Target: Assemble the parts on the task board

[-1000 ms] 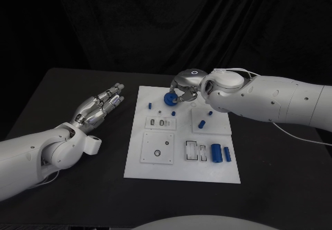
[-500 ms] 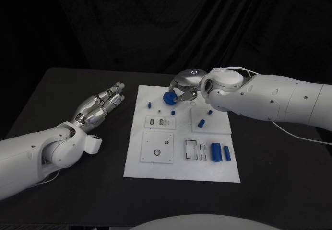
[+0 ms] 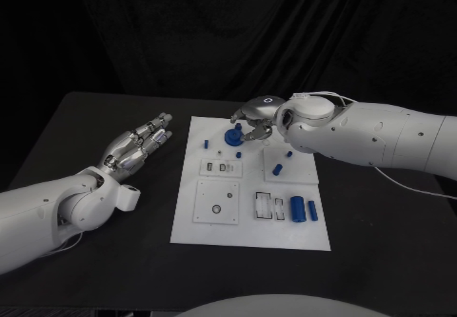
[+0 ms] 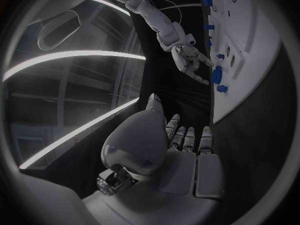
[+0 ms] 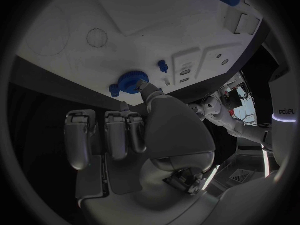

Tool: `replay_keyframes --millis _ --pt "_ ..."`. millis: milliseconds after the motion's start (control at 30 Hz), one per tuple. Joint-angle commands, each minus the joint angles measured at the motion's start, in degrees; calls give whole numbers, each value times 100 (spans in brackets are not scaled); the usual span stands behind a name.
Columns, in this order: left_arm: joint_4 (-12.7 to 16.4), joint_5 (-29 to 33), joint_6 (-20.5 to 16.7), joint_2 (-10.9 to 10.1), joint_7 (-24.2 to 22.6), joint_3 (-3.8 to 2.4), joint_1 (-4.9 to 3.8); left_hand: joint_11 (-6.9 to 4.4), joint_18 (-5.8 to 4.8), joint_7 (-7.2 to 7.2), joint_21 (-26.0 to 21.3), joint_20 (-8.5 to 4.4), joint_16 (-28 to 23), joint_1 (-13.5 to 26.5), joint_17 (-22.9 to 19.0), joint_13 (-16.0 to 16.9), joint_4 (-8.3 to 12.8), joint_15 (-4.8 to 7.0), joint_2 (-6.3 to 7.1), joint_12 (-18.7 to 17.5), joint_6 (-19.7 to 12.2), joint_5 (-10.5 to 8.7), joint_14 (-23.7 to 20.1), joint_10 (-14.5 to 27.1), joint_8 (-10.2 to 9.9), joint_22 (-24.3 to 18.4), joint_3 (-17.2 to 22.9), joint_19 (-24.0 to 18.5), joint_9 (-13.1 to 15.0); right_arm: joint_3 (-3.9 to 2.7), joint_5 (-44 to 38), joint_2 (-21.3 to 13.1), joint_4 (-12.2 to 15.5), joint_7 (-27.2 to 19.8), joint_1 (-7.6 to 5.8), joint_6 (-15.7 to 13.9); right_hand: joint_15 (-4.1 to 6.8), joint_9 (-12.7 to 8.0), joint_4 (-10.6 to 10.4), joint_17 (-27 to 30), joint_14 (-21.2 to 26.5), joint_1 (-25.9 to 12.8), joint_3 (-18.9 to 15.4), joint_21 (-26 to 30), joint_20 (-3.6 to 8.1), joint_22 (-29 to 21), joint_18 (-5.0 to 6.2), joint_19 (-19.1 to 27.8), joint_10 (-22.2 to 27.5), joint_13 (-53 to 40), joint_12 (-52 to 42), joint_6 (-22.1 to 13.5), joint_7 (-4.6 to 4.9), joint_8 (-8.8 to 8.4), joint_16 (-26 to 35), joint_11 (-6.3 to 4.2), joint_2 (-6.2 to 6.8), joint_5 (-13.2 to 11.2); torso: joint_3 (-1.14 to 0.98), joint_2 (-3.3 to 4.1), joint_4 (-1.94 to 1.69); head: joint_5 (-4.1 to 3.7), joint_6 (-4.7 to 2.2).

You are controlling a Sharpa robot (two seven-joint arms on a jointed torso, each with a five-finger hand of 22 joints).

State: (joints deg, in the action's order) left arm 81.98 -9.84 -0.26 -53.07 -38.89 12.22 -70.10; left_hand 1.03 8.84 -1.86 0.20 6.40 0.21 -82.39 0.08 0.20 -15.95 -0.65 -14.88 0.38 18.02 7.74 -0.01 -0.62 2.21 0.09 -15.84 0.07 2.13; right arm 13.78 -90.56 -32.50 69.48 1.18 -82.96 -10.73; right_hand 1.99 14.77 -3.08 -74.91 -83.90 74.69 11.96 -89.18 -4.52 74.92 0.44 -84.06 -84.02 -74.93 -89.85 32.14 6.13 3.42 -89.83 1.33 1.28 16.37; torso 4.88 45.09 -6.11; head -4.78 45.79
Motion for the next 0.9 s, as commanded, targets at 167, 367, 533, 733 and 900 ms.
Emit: replay_keyframes --millis 167,367,533,733,900 --pt "10 -13 86 0 -1178 -5 -8 33 99 -56 -20 42 -21 -64 -8 -1 3 -33 -12 -19 -2 22 1 -4 0 -9 21 -7 3 -5 -34 -79 67 3 14 -299 0 11 13 -1509 -610 -22 46 5 -6 1460 -14 -514 -598 -1507 -15 102 -27 22 -17 -19 -46 -10 -3 -1 5 18 0" --pt "34 -13 71 -48 -1180 -5 -8 38 99 -61 -20 46 -21 -65 -8 1 4 -37 -13 -18 2 22 1 -10 1 -9 22 -7 3 -24 -34 -432 398 -55 -60 -710 34 94 3 -1509 -610 -52 51 -69 29 1501 -40 -583 -598 -1507 -15 587 -44 154 -17 -47 -53 -14 -5 -1 6 21 -15" --pt "66 -13 50 -88 -1174 -5 -8 38 99 -61 -20 46 -21 -65 -8 1 4 -37 -13 -18 2 22 1 -10 1 -9 22 -7 3 -28 -34 -1056 926 54 -256 -688 50 269 -21 -1509 -610 -82 28 -82 50 1508 -44 -594 -598 -1507 -15 1233 -52 528 -17 -55 -22 -14 -4 3 -2 29 -18" --pt "100 -13 24 -124 -1167 -5 -8 40 100 -62 -20 48 -21 -67 -8 2 6 -39 -11 -17 11 22 1 -15 3 -9 21 -7 5 6 -34 -1932 1507 424 -381 -338 70 821 -42 -1509 -610 -118 -134 -82 70 1508 -44 -594 -598 -1507 -15 919 -72 1071 -17 -74 32 -22 -3 -7 31 48 -7" --pt "99 -13 33 -116 -1165 -5 -8 40 100 -62 -20 48 -21 -67 -8 2 6 -39 -11 -17 11 22 1 -15 3 -9 21 -7 5 31 -34 -2383 1635 623 -364 -215 61 1356 -153 -1509 -610 -130 -237 -82 58 1508 -44 -594 -598 -1507 -15 300 -58 1647 -17 -49 63 -18 1 -5 30 53 4"
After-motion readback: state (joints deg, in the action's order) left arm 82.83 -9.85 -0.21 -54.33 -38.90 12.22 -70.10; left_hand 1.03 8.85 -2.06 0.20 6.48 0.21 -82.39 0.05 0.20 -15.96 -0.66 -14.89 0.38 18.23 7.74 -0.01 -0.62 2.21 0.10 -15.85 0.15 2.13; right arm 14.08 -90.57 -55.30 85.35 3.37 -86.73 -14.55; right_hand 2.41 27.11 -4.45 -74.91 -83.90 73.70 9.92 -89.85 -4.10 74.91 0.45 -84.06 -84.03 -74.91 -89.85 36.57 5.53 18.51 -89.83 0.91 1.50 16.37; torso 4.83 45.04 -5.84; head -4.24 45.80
